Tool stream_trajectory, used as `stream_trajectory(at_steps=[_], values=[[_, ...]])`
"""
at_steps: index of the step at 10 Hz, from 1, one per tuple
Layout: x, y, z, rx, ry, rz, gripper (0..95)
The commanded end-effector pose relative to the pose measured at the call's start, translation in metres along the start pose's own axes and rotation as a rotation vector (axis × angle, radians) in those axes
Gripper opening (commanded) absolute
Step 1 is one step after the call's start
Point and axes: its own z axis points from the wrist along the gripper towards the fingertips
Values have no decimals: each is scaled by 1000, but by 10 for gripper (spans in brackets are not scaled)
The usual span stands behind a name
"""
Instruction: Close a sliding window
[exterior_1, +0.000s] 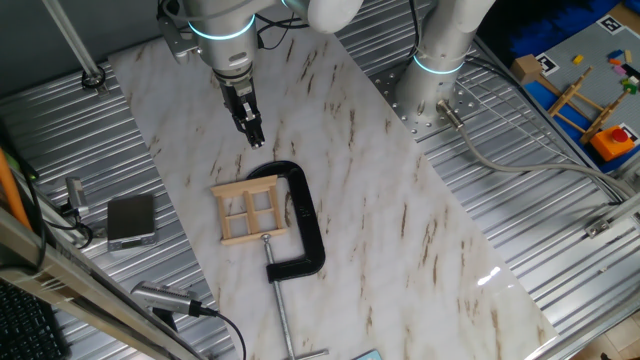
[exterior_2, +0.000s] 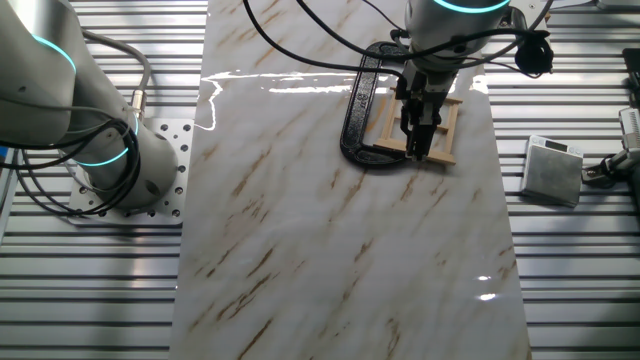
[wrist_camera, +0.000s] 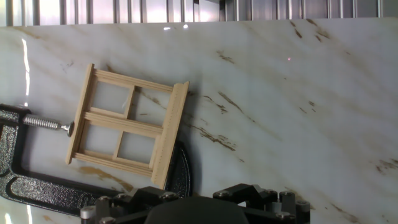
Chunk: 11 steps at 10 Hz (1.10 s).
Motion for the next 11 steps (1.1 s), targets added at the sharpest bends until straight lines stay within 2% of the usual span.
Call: stream_trajectory(at_steps=[1, 2, 11], values=[[0, 0, 0, -21, -18, -90, 0], [0, 0, 0, -13, -16, -90, 0], [0, 0, 0, -11, -13, -89, 0]])
